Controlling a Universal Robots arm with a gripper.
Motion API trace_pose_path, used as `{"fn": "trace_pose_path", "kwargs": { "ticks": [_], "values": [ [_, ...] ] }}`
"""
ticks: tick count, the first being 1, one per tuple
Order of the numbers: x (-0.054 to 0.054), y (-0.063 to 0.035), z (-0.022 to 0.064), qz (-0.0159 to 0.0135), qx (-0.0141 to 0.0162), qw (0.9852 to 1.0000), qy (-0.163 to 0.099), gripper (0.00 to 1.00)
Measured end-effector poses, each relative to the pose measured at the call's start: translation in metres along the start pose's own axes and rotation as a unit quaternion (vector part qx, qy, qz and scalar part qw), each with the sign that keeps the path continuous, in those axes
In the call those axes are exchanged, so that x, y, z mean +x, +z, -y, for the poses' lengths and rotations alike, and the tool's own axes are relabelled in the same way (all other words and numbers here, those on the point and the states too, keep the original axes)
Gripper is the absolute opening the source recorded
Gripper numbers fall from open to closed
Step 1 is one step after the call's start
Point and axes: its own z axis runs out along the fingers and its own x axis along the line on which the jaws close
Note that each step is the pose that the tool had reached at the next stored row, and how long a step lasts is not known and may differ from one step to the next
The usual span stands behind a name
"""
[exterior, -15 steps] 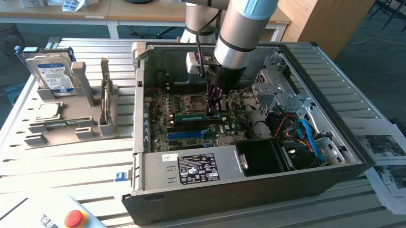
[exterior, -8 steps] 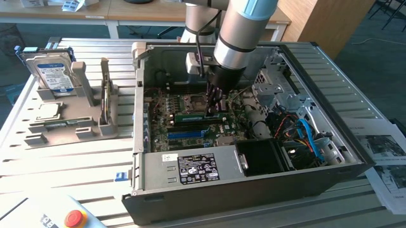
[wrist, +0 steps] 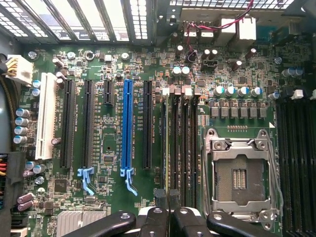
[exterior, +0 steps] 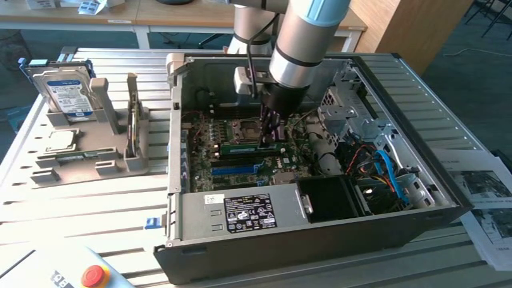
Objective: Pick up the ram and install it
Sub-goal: 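Insert the ram into the slot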
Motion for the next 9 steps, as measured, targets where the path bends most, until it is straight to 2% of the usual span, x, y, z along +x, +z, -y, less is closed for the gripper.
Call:
{"fn": "trace_pose_path", "kwargs": {
  "ticks": [9],
  "values": [
    [0.0000,0.0012,-0.0005,-0.0002,0.0002,1.0000,0.000,0.12]
  ]
}}
